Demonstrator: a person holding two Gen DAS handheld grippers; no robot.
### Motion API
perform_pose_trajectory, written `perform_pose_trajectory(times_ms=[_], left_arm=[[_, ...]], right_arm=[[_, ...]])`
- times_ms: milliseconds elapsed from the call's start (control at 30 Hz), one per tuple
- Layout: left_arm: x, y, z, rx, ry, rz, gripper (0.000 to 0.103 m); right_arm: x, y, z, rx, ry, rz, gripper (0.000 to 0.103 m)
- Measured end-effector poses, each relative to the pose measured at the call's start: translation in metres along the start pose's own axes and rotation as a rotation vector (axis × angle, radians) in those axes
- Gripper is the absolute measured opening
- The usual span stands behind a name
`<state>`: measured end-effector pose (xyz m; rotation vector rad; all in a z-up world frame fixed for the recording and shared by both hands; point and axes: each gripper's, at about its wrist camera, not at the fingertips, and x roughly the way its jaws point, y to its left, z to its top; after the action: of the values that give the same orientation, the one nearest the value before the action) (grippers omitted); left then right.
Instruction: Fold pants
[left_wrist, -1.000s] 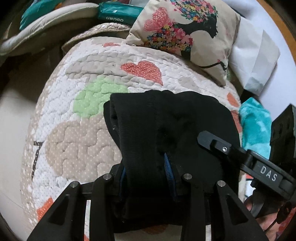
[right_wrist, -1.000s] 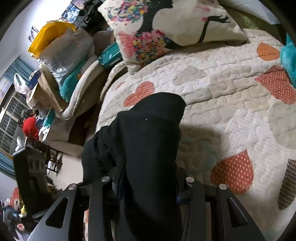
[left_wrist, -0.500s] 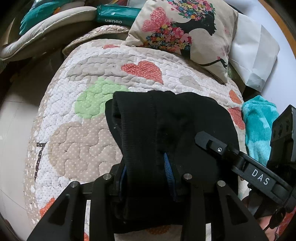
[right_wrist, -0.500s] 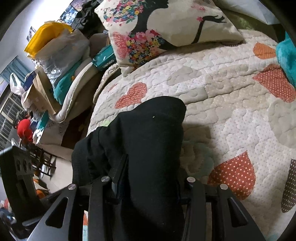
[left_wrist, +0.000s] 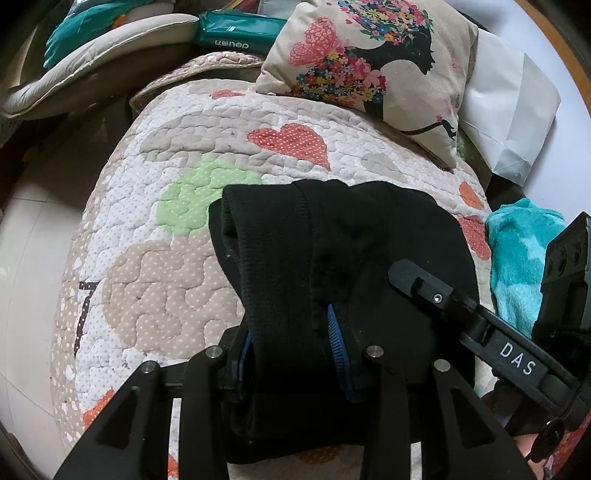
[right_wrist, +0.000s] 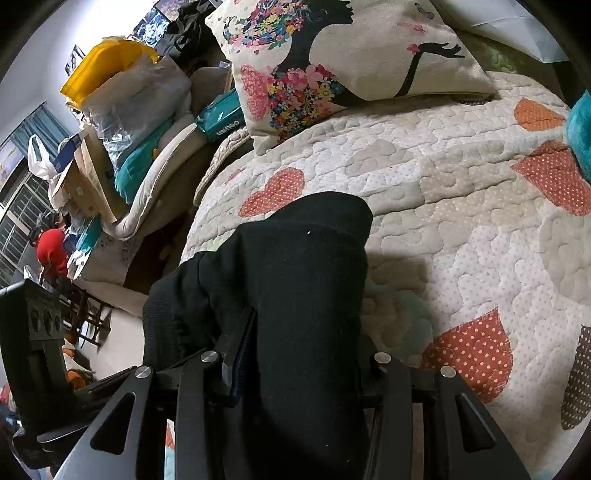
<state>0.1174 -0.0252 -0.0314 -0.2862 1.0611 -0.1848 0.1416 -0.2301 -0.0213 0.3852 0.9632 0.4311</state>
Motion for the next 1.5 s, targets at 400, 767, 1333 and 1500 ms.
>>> perform_pose_trajectory(times_ms=[400, 767, 1333, 1500], left_arm=[[-0.003, -0.003, 0.0, 0.011, -0.001, 0.01, 0.035], [-0.017, 0.011, 0.005, -0.025, 0.002, 0.033, 0.046], [0.007, 0.057, 0.018, -0.102, 0.053, 0.234, 0.06], [-0.018, 0.071, 0.024, -0.174, 0.009, 0.213, 0.06]], right_arm=[[-0.003, 0.003, -0.004, -0.015, -0.014, -0.012, 0.05], [-0.003, 0.018, 0.001, -0.053, -0.001, -0.077, 0.068], [-0.062, 0.032, 0.002, -0.077, -0.12, -0.154, 0.075], [-0.077, 0.026, -0.02, -0.05, -0.096, -0.174, 0.075]])
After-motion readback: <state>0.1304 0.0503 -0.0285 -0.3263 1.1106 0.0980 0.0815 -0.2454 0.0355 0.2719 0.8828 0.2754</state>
